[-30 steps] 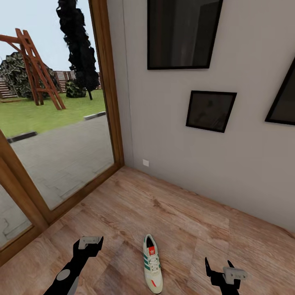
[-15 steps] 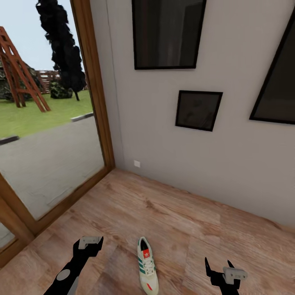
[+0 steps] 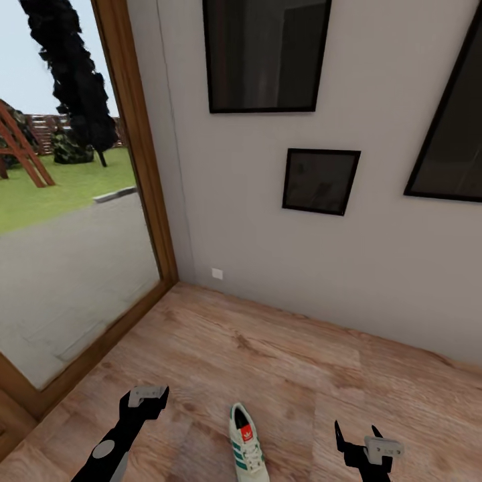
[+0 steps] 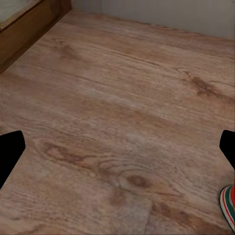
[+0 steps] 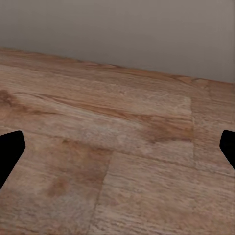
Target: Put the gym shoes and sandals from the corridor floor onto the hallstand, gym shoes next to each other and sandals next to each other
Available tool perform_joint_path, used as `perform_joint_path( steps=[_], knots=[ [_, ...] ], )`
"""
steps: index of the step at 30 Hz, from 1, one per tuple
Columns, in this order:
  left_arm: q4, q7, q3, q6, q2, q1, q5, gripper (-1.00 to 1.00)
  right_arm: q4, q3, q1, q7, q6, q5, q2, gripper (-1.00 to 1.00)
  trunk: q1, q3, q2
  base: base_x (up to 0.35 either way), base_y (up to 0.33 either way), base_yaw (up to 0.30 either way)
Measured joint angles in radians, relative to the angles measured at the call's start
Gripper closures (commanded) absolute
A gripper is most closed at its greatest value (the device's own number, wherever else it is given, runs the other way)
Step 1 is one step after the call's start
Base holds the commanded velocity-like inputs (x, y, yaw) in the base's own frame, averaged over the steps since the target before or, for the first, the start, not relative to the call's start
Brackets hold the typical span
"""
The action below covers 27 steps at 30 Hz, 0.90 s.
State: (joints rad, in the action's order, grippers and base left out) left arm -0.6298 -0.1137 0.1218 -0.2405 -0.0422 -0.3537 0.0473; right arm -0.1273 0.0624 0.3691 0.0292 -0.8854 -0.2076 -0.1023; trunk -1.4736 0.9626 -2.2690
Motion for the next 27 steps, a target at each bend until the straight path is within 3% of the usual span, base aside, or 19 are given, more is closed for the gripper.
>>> perform_joint_path(
  steps=[10,27],
  knots=[
    [0.000,0.000,0.000,0.000,0.000,0.000,0.000,-1.00,0.000,0.000,0.000,0.000,0.000,0.000,0.000,-1.00,0.000,0.000,0.000,0.068,0.161,-0.009],
    [0.001,0.000,0.000,0.000,0.000,0.000,0.000,-1.00,0.001,0.000,0.000,0.000,0.000,0.000,0.000,-1.00,0.000,0.000,0.000,0.003,0.012,-0.040]
  ],
)
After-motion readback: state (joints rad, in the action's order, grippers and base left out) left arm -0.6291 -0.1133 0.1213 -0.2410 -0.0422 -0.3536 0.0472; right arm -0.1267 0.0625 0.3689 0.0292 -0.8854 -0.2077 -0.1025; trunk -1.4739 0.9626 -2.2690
